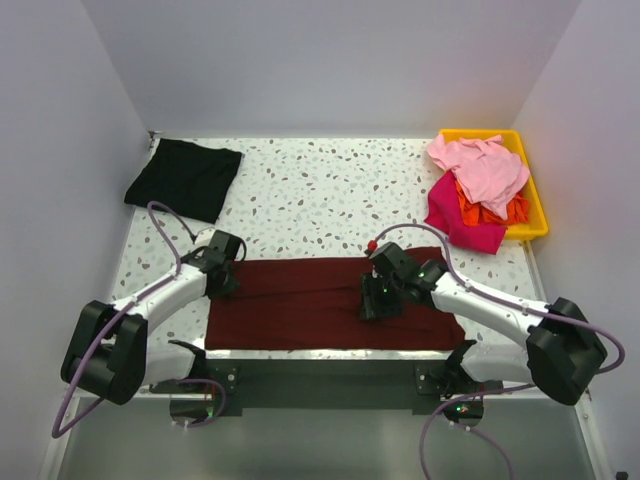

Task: Fold and stack the t-shirts
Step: Fold the tshirt

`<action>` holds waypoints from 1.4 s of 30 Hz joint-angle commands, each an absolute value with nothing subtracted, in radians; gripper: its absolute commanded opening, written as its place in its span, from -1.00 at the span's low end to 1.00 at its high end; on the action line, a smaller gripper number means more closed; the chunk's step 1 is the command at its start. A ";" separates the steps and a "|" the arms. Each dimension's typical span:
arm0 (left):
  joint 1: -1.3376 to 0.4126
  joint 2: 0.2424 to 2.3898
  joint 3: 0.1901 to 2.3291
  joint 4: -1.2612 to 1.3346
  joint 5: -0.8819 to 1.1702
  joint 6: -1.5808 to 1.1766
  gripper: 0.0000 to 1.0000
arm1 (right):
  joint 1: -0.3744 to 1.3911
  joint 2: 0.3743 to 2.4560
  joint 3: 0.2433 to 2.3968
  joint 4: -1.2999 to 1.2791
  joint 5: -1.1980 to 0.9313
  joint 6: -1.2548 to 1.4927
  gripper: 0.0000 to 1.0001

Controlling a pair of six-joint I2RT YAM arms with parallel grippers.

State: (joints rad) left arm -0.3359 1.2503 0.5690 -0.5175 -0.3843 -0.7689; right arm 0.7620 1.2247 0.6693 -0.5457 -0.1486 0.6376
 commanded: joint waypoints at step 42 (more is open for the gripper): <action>-0.330 1.292 0.623 -0.620 -0.454 -0.828 -0.33 | 0.857 1.220 0.761 -0.712 0.002 0.611 -1.00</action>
